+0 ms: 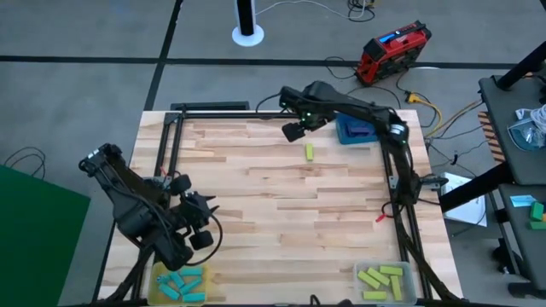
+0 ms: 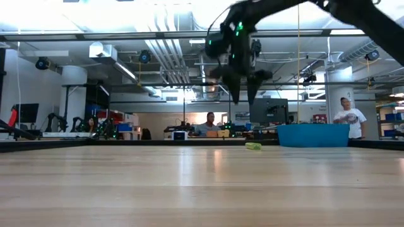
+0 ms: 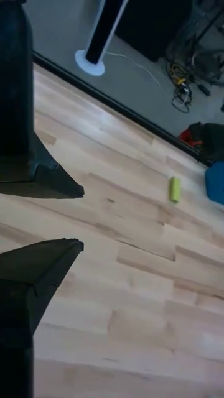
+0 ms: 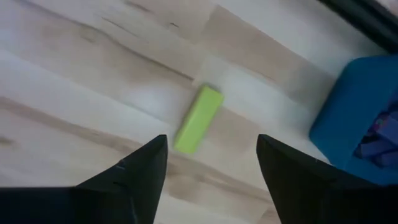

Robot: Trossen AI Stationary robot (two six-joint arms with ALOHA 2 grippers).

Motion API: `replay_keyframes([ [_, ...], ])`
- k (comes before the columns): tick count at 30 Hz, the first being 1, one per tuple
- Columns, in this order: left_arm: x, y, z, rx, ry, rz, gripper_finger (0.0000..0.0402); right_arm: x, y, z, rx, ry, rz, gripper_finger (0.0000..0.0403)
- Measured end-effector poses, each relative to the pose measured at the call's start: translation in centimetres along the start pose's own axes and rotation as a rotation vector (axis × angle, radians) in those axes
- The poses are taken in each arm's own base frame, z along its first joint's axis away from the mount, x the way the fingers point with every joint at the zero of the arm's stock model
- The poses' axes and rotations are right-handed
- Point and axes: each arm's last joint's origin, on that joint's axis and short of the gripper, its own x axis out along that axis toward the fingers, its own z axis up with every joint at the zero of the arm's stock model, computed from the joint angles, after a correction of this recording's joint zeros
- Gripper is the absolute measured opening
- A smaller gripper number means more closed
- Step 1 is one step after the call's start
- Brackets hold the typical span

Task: Sort blocks
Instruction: Put the green block into the transparent bin

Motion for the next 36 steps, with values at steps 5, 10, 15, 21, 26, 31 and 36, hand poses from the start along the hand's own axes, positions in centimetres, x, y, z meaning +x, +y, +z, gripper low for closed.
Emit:
replay_keyframes([
  [5,0.9,-0.4,-1.1,-0.056,0.018,0.032,0.0094,2.9,0.6,0.5,-0.005,0.074,-0.033,0.0252],
  [10,1.5,-0.6,-1.7,-0.144,0.023,0.058,0.0094,4.8,1.3,1.0,-0.017,0.107,0.006,0.0262],
  [15,1.7,-0.6,-1.7,-0.179,0.014,0.065,0.0094,6.2,1.0,1.0,0.014,0.115,-0.024,0.0268],
  [21,1.7,-0.4,-1.5,-0.113,-0.073,0.110,0.0094,8.2,0.4,-0.3,0.016,0.155,-0.047,0.0268],
  [26,2.1,-0.1,-1.1,-0.111,-0.088,0.144,0.0094,9.5,0.1,-2.3,0.047,0.153,-0.048,0.0259],
  [31,2.8,0.4,-0.7,-0.084,-0.075,0.174,0.0094,10.3,-0.2,-3.6,0.118,0.105,0.013,0.0256],
  [36,3.0,0.5,-0.6,-0.038,-0.068,0.182,0.0094,10.8,-0.6,-4.1,0.180,0.073,0.020,0.0264],
])
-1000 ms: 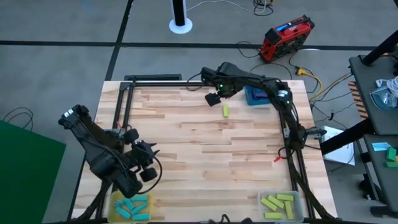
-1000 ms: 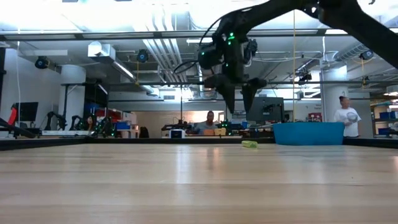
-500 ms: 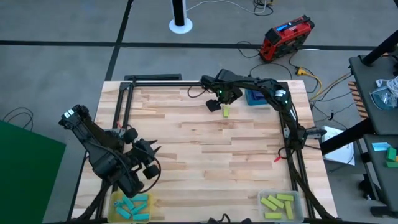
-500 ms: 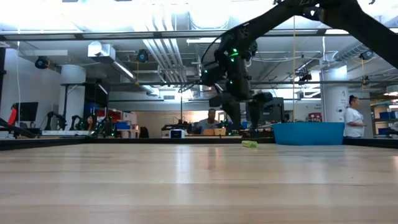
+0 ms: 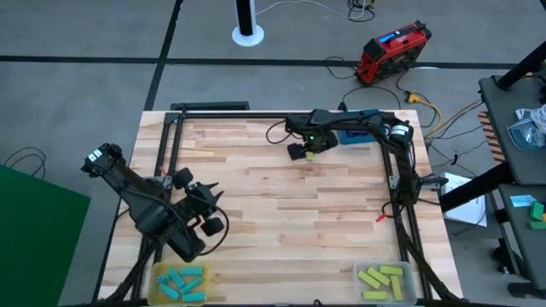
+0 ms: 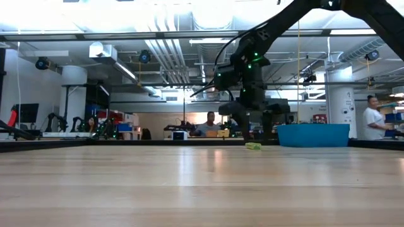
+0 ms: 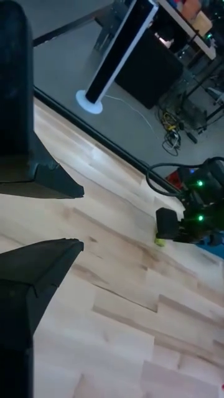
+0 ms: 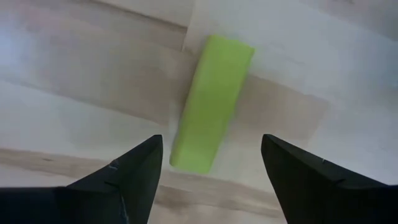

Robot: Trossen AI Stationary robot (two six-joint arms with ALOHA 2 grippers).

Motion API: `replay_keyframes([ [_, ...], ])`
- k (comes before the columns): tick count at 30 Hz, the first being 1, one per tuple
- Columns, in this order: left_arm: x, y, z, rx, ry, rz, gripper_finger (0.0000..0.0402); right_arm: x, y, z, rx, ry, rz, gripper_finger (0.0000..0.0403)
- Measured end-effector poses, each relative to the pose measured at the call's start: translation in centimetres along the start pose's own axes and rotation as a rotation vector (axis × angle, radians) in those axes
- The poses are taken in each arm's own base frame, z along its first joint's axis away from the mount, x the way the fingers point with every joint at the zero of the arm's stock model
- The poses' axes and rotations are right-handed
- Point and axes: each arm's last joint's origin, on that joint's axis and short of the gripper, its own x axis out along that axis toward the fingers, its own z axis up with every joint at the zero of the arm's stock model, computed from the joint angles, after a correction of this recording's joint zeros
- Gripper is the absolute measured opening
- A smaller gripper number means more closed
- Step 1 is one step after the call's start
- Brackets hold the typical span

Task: Sort blocks
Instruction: Put the green block into the transparent bin

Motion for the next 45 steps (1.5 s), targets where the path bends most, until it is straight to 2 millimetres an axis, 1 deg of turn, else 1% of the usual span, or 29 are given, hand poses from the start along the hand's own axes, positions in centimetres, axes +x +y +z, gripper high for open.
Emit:
replay_keyframes([
  [5,0.0,0.1,0.0,0.002,-0.001,-0.001,0.0094,0.0,0.0,0.1,0.017,-0.026,-0.001,0.0267],
  [13,0.0,0.1,0.0,0.001,-0.001,-0.001,0.0094,0.2,0.2,0.6,0.023,-0.071,0.023,0.0256],
  [25,0.1,0.2,0.1,-0.002,0.001,0.004,0.0094,1.2,-0.2,0.1,0.022,-0.058,-0.002,0.0267],
  [32,0.1,0.2,0.1,-0.002,0.001,0.004,0.0094,2.5,0.1,0.5,0.030,-0.060,0.003,0.0257],
  [36,0.1,0.2,0.1,-0.005,0.001,0.004,0.0094,2.6,0.2,0.5,0.037,-0.063,0.002,0.0251],
  [39,0.1,0.2,0.1,-0.005,0.001,0.004,0.0094,2.6,0.2,0.5,0.032,-0.063,0.004,0.0239],
  [41,0.1,0.2,0.1,-0.006,0.002,0.005,0.0094,2.7,0.2,0.5,0.028,-0.062,0.003,0.0225],
  [45,0.2,0.2,0.1,-0.005,0.001,0.007,0.0094,2.7,0.5,0.2,-0.001,-0.057,0.003,0.0177],
])
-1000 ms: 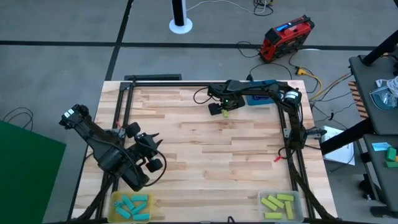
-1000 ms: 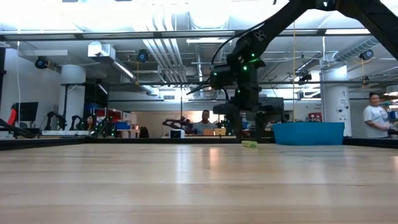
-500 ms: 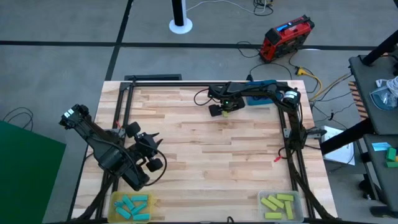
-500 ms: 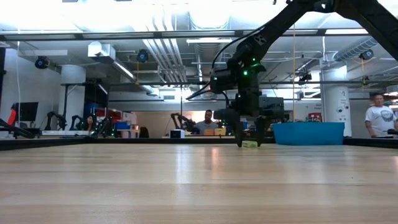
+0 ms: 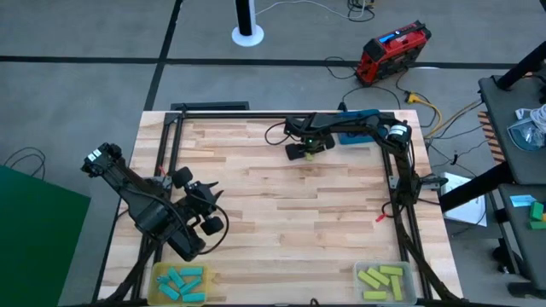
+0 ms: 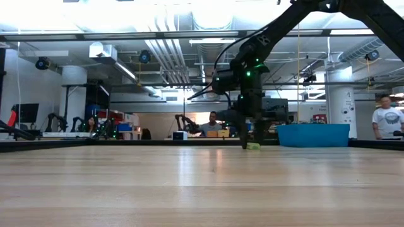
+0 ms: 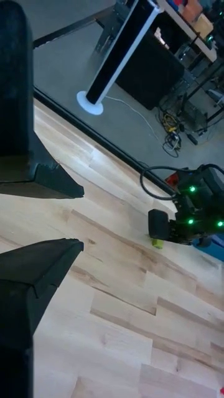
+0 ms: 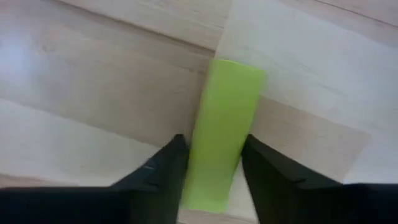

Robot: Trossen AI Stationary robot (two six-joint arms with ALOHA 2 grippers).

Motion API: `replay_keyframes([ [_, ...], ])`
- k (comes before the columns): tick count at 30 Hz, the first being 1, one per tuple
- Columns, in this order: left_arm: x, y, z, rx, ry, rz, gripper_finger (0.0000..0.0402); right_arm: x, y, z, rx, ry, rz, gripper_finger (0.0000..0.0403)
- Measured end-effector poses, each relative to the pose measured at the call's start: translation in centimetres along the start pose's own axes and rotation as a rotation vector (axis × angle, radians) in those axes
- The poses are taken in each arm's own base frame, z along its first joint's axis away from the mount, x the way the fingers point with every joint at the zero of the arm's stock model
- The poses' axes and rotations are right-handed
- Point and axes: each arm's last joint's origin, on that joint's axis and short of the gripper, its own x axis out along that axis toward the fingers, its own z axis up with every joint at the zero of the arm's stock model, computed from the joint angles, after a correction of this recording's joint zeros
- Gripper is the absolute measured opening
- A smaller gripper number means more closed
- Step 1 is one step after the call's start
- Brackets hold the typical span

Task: Sort blocks
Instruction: Put the green block into the transparent bin

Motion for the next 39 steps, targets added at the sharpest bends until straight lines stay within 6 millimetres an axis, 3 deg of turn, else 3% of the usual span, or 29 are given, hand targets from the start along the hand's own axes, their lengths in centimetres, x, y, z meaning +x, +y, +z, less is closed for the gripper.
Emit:
replay_keyframes([
  [5,0.0,0.1,0.1,0.000,-0.037,0.019,0.0094,0.0,0.0,-0.1,-0.053,0.005,-0.005,0.0093],
  [11,0.0,0.2,0.3,0.000,-0.099,0.052,0.0094,-1.0,-0.2,-0.3,-0.146,-0.011,-0.002,0.0093],
  [14,0.1,0.2,0.4,-0.002,-0.110,0.060,0.0094,-3.5,-0.7,-1.1,-0.213,0.009,0.020,0.0093],
  [17,0.3,0.3,0.5,-0.006,-0.109,0.068,0.0094,-8.0,-0.9,-2.6,-0.356,-0.008,0.133,0.0093],
  [22,0.6,0.5,0.7,0.029,-0.102,0.085,0.0094,-15.2,-1.2,-8.4,-0.623,-0.011,0.288,0.0093],
  [25,0.8,0.6,0.8,0.057,-0.107,0.099,0.0094,-19.3,-2.2,-13.0,-0.778,-0.039,0.353,0.0093],
  [29,1.1,0.7,1.0,0.055,-0.139,0.132,0.0094,-23.1,-3.1,-19.5,-1.059,-0.100,0.456,0.0093],
  [33,1.2,0.9,1.2,0.053,-0.163,0.152,0.0094,-25.7,-4.5,-25.5,-1.291,-0.115,0.575,0.0093],
  [39,1.3,0.9,1.2,0.050,-0.161,0.159,0.0094,-26.1,-5.4,-32.6,-1.396,0.019,0.616,0.0093],
])
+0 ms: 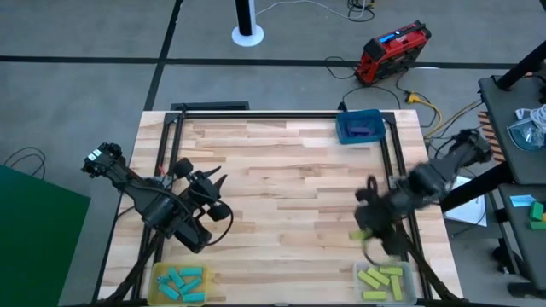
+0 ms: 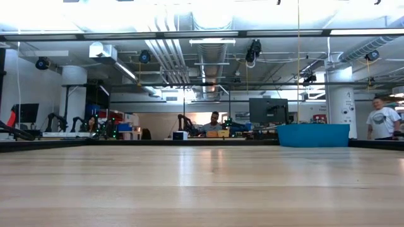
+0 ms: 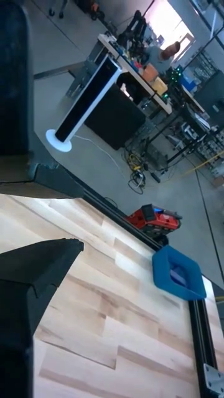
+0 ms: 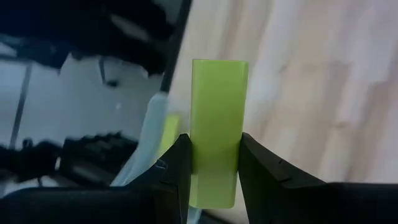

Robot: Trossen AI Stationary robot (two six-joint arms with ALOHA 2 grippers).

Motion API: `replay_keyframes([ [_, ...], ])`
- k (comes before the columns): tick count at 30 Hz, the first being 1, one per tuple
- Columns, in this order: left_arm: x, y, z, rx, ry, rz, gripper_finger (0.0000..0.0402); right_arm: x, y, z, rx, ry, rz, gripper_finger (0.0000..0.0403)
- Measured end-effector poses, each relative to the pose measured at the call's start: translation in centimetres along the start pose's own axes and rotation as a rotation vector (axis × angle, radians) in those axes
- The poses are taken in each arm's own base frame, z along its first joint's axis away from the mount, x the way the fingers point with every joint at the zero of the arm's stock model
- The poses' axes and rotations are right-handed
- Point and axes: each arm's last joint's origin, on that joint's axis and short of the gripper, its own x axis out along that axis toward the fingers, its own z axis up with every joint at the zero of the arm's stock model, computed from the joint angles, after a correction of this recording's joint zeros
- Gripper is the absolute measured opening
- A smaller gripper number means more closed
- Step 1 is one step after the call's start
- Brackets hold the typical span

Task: Sort blocks
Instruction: Put the green block into the transparent bin

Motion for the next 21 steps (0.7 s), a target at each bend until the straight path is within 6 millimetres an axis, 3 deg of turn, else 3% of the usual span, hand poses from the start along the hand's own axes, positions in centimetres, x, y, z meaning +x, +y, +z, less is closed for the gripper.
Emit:
replay_keyframes([
  [6,0.0,0.0,0.0,-0.001,0.000,0.000,0.0094,3.7,4.9,-1.9,-0.076,0.159,0.030,0.0093],
  [13,0.0,0.0,0.1,-0.005,0.000,0.000,0.0094,8.9,9.3,-3.7,-0.168,0.265,0.036,0.0093],
  [18,0.1,0.0,0.1,-0.006,0.001,0.002,0.0094,12.5,10.5,-5.7,-0.167,0.273,-0.050,0.0093],
  [21,0.1,0.0,0.1,-0.007,0.002,0.003,0.0094,13.5,10.3,-6.8,-0.119,0.263,-0.126,0.0093],
])
